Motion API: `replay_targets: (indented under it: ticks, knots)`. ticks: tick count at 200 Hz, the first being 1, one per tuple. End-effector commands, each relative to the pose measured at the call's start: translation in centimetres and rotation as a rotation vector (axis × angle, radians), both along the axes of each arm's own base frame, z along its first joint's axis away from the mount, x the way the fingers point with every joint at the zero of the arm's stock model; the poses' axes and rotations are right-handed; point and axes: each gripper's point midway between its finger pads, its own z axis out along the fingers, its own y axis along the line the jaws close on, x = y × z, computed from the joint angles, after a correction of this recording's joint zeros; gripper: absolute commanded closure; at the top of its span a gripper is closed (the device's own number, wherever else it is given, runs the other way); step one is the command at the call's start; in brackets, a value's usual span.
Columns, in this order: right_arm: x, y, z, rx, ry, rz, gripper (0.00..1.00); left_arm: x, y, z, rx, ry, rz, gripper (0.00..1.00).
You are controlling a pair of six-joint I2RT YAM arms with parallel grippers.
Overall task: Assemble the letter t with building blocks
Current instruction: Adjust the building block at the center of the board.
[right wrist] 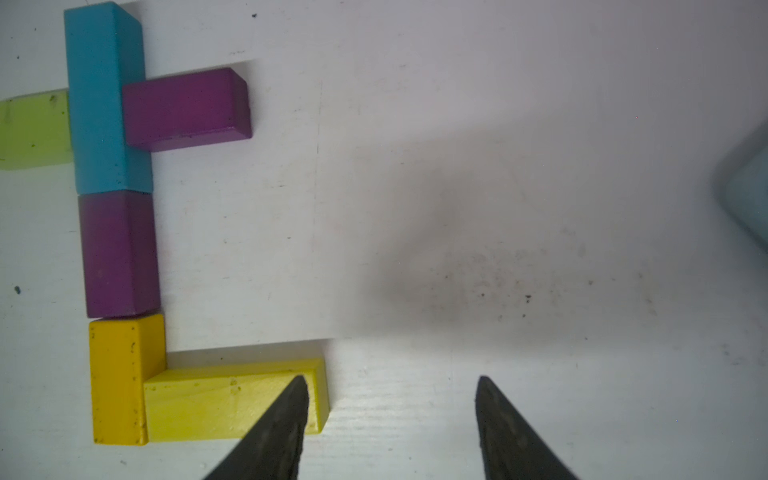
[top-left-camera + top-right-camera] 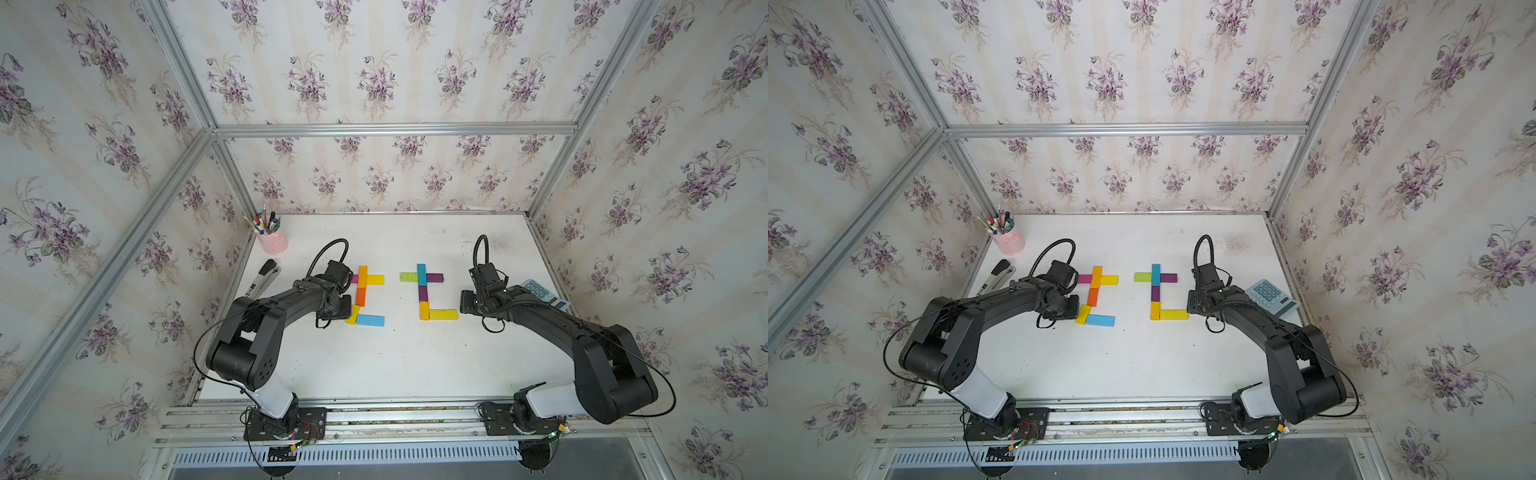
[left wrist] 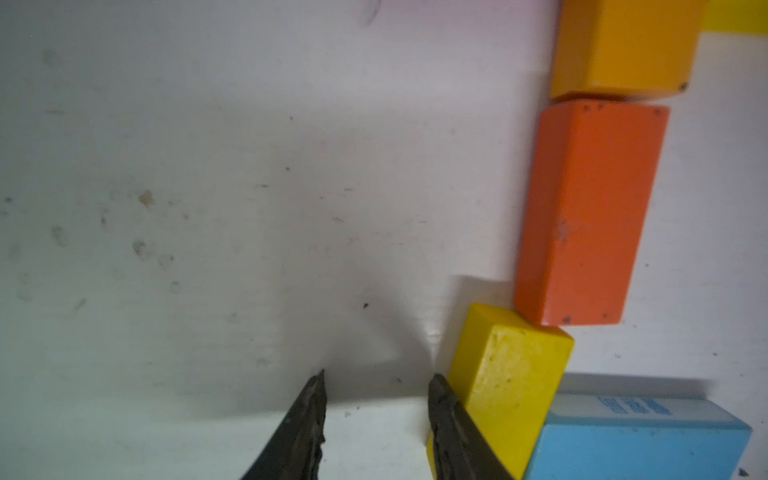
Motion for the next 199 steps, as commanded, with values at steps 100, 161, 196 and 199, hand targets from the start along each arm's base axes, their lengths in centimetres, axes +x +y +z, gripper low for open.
replay_targets:
  ticks: [100, 161, 196, 199]
  knots:
    - [0.0, 0.4, -0.1, 0.011, 0.005, 0.016, 0.36, -1.1, -1.0, -0.2, -0.043, 0.04, -0.015, 0.54]
    - [0.1, 0.5, -0.2, 0.012, 0.008, 0.025, 0.36, -1.2, -1.6, -0.6, -0.057, 0.053, -0.007, 0.51]
    - [0.0, 0.5, -0.3, 0.011, 0.011, 0.026, 0.36, -1.3, -1.3, -0.9, -0.045, 0.064, 0.016, 0.48]
    - [0.0, 0.4, -0.3, 0.01, 0.01, 0.026, 0.36, -1.3, -1.2, -0.8, -0.041, 0.063, 0.019, 0.48]
